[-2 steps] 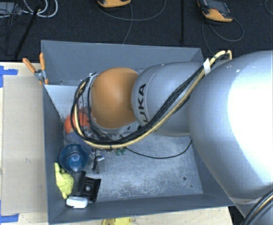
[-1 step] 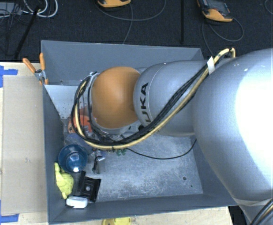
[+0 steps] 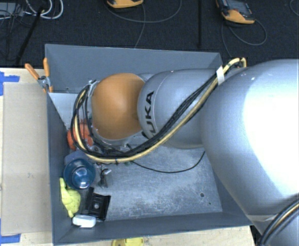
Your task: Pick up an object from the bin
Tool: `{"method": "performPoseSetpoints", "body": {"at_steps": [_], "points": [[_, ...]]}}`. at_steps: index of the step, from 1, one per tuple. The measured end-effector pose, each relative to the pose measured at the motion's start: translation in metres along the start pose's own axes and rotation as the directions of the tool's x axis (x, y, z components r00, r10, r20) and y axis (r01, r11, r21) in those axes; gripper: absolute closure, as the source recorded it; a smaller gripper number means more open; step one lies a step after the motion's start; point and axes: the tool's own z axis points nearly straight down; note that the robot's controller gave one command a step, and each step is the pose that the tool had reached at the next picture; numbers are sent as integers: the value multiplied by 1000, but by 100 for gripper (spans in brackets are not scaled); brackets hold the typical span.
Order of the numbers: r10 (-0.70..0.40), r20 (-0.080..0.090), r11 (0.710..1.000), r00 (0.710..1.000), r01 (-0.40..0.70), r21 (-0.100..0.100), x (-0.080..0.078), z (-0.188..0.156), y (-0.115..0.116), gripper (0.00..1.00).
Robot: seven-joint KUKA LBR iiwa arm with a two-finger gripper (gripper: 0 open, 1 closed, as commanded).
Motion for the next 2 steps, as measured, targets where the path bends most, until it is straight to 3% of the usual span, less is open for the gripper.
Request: {"method": "performPoseSetpoints", "body": {"at_steps": [1,2], "points": [[-157,1,988,988,157,1,0,11,2,0],[-121,1,993,993,121,0,1,12,3,0]]}}
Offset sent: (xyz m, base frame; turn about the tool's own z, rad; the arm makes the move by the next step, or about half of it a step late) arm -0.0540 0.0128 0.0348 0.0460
